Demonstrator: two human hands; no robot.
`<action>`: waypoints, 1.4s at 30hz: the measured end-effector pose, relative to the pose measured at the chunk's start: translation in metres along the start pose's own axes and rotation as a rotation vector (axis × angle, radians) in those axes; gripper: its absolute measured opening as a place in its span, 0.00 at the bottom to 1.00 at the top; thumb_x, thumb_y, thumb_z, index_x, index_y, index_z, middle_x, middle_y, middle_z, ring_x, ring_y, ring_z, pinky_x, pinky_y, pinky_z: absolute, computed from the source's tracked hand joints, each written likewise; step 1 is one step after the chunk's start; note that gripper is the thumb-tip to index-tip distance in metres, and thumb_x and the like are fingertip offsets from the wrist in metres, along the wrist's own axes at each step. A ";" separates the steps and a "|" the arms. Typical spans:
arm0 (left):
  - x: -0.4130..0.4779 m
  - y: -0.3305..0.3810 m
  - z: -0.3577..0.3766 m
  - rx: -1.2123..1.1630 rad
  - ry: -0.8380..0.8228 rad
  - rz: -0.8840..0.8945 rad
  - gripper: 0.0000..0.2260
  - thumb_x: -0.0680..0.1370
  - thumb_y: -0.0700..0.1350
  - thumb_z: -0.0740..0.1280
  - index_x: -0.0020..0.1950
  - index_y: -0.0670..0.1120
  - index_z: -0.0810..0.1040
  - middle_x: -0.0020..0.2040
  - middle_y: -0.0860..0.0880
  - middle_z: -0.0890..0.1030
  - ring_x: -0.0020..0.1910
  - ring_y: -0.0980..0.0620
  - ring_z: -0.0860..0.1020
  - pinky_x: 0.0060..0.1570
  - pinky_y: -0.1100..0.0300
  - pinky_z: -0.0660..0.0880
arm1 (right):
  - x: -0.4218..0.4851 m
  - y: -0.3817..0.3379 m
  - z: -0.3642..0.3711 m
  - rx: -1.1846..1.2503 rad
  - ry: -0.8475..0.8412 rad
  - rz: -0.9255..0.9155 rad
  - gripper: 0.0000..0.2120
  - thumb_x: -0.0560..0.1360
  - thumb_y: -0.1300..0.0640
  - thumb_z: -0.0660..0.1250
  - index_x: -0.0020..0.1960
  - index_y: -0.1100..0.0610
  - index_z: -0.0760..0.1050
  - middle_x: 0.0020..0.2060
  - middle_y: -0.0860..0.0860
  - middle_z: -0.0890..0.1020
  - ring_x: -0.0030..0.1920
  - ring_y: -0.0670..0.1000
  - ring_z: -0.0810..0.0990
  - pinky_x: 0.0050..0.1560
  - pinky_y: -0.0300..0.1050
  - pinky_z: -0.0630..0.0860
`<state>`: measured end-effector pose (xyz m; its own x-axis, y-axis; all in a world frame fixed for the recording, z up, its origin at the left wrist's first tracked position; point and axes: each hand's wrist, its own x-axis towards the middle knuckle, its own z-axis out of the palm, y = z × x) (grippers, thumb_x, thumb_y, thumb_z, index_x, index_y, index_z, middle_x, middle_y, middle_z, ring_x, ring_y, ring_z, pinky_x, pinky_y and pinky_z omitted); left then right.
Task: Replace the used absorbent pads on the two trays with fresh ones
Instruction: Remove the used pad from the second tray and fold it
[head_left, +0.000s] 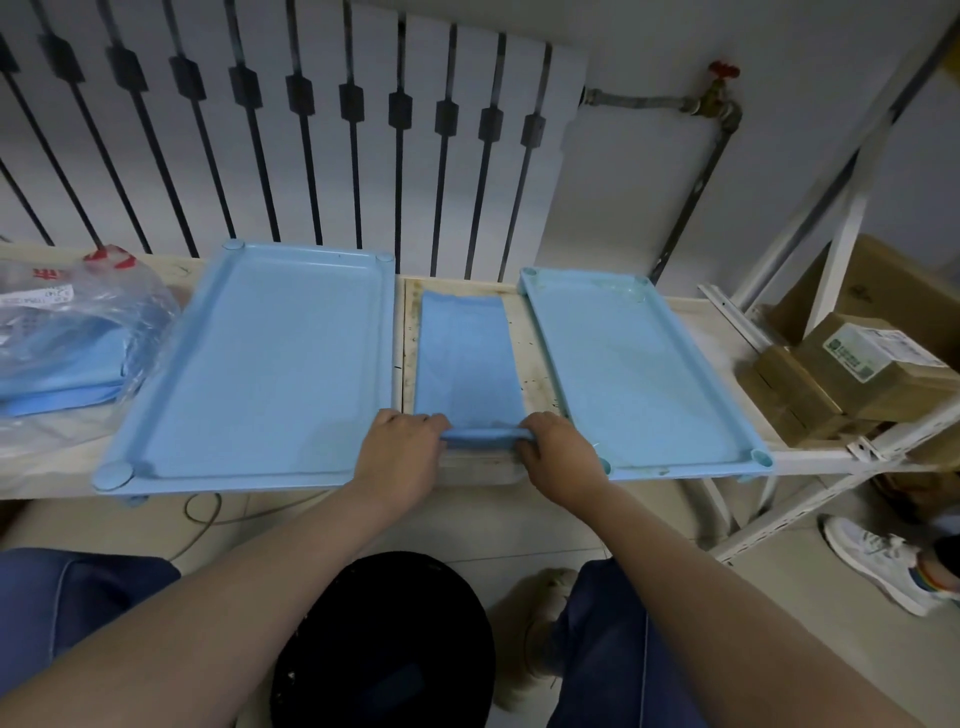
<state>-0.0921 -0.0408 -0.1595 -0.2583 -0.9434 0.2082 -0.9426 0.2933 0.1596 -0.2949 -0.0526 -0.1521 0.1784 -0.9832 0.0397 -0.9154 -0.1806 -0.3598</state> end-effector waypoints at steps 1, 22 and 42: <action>0.002 -0.003 0.000 -0.004 0.003 -0.028 0.09 0.79 0.41 0.60 0.58 0.49 0.74 0.47 0.51 0.81 0.46 0.48 0.78 0.50 0.62 0.60 | 0.002 -0.003 -0.001 0.057 0.017 0.076 0.10 0.80 0.55 0.58 0.55 0.59 0.73 0.49 0.55 0.78 0.49 0.57 0.76 0.44 0.46 0.69; 0.038 -0.002 0.024 0.135 0.048 -0.045 0.22 0.80 0.45 0.59 0.74 0.46 0.64 0.72 0.44 0.66 0.69 0.43 0.66 0.70 0.48 0.48 | 0.037 -0.027 0.009 -0.077 0.028 0.478 0.13 0.78 0.65 0.54 0.61 0.64 0.69 0.58 0.61 0.78 0.59 0.61 0.77 0.55 0.50 0.74; 0.009 0.006 0.001 0.113 -0.183 0.121 0.28 0.74 0.40 0.65 0.73 0.51 0.64 0.69 0.50 0.72 0.66 0.49 0.71 0.72 0.58 0.50 | -0.004 0.003 0.010 -0.083 -0.054 -0.133 0.22 0.73 0.58 0.68 0.66 0.56 0.69 0.64 0.52 0.72 0.65 0.53 0.69 0.60 0.45 0.68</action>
<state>-0.1005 -0.0473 -0.1579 -0.3951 -0.9178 0.0396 -0.9175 0.3964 0.0334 -0.2949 -0.0488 -0.1627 0.3172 -0.9478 0.0313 -0.9086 -0.3132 -0.2762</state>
